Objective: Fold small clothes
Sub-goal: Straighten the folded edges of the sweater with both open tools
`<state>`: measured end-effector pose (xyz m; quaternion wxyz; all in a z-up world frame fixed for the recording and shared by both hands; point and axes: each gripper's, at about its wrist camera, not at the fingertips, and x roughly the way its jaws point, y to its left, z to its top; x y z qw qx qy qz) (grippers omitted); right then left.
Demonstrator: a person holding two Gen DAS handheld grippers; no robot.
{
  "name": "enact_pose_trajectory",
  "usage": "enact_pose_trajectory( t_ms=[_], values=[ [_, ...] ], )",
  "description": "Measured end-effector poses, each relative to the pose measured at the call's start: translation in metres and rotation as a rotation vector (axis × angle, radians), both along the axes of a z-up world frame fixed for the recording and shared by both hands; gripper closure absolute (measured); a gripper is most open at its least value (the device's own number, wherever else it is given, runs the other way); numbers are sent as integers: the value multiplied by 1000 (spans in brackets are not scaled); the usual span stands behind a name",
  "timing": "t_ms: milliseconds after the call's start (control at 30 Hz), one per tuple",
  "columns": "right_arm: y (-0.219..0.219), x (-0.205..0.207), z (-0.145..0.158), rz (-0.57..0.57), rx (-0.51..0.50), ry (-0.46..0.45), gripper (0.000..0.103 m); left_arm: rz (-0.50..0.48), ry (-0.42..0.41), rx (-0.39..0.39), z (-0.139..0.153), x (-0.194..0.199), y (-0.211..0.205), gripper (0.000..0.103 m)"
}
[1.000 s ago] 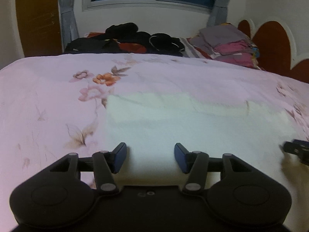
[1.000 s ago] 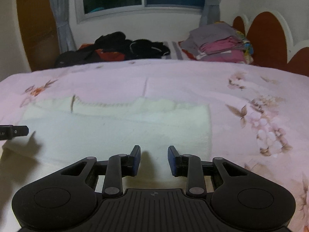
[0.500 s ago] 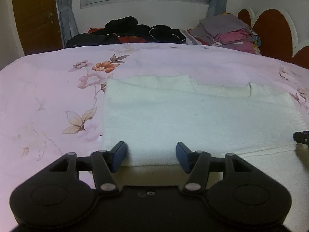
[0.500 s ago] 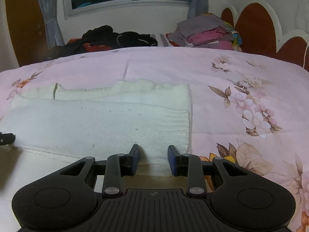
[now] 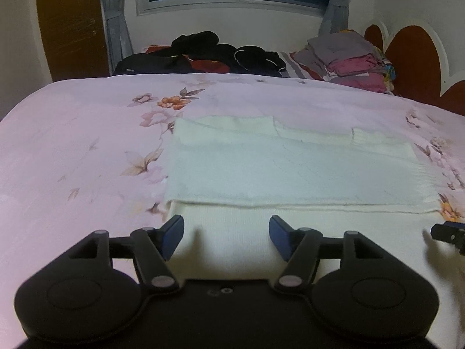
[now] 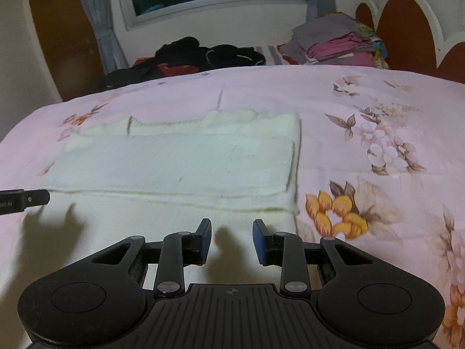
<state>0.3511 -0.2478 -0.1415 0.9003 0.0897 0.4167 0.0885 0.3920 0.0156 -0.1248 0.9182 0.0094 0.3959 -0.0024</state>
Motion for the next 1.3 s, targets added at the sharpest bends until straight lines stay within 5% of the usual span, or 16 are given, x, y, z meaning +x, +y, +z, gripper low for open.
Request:
enact_pose_trajectory(
  t_ms=[333, 433, 1300],
  values=[
    [15, -64, 27, 30, -6, -37, 70, -26, -7, -15, 17, -52, 13, 35],
    [21, -86, 34, 17, -18, -52, 38, -41, -6, -27, 18, -71, 21, 34],
    [39, -229, 38, -27, -92, -3, 38, -110, 90, -69, -1, -192, 62, 38]
  ],
)
